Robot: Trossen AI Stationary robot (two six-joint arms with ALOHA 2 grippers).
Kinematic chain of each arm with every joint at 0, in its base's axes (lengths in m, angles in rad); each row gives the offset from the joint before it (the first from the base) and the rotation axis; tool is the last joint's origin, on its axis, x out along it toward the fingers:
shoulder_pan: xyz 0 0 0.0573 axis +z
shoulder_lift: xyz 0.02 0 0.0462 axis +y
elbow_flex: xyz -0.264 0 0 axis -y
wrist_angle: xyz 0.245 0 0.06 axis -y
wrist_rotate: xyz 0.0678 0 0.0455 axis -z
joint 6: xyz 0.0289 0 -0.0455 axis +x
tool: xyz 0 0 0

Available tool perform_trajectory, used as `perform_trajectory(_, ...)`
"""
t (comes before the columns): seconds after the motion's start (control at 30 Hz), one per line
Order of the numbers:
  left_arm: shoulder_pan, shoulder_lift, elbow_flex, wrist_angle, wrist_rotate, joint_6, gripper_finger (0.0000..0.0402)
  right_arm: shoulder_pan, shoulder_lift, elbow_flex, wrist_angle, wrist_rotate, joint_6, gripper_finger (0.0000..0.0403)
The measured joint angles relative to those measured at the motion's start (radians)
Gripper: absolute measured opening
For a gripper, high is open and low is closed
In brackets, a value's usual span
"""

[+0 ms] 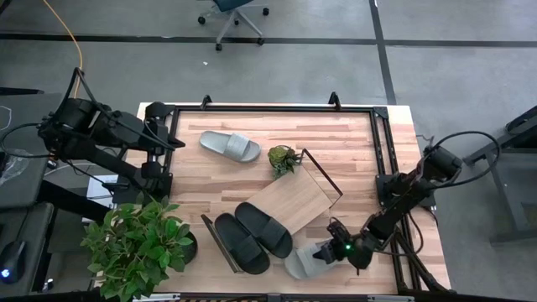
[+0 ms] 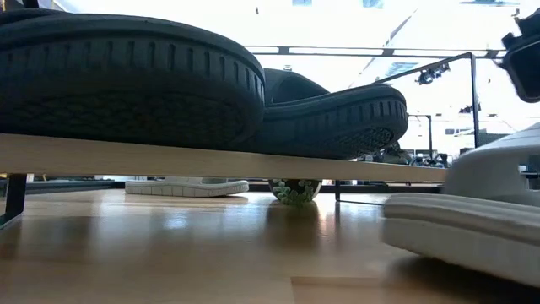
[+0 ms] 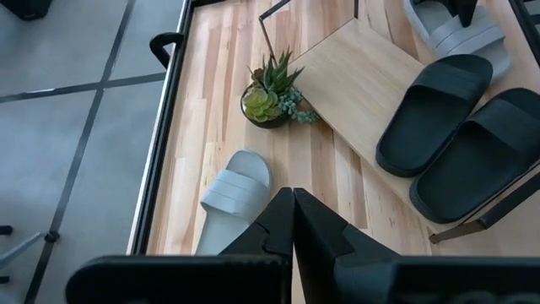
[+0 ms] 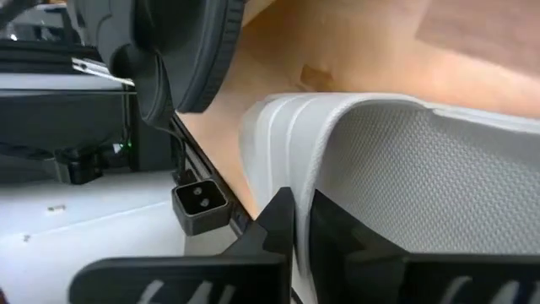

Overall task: Pick and place slides into the shelf
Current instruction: Put the bottom gray slipper on the shelf

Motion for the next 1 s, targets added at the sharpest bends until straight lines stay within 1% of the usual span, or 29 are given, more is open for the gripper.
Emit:
perform_trajectory(0.1, 0.0, 0.0, 0.0, 0.0, 0.0, 0.0, 0.0, 0.053, 0.0, 0.0, 0.007, 0.072, 0.063, 0.0003)
perform_trajectory(0.3, 0.0, 0.0, 0.0, 0.0, 0.0, 0.001, 0.0, 0.154, -0.001, 0.0, 0.033, 0.312, 0.205, 0.0002)
perform_trajectory(0.4, 0.0, 0.0, 0.0, 0.0, 0.0, 0.001, 0.0, 0.177, -0.001, 0.017, 0.033, 0.419, 0.223, 0.0002)
perform_trajectory(0.53, 0.0, 0.0, 0.0, 0.0, 0.0, 0.001, 0.0, 0.184, -0.002, 0.051, 0.011, 0.492, 0.224, 0.0001)
perform_trajectory(0.67, 0.0, 0.001, 0.0, 0.0, 0.0, 0.002, 0.0, 0.184, -0.002, 0.078, -0.008, 0.517, 0.207, 0.0001)
perform_trajectory(0.77, 0.002, 0.001, 0.0, 0.0, 0.0, 0.004, 0.0, 0.192, -0.002, 0.08, -0.015, 0.493, 0.206, 0.0001)
perform_trajectory(0.93, 0.002, 0.0, 0.0, 0.0, -0.004, 0.011, 0.0, 0.2, -0.002, 0.081, -0.082, 0.447, 0.277, 0.0)
perform_trajectory(1.0, 0.002, 0.0, 0.0, 0.0, -0.005, 0.011, 0.0, 0.202, -0.002, 0.081, -0.085, 0.444, 0.283, 0.0)
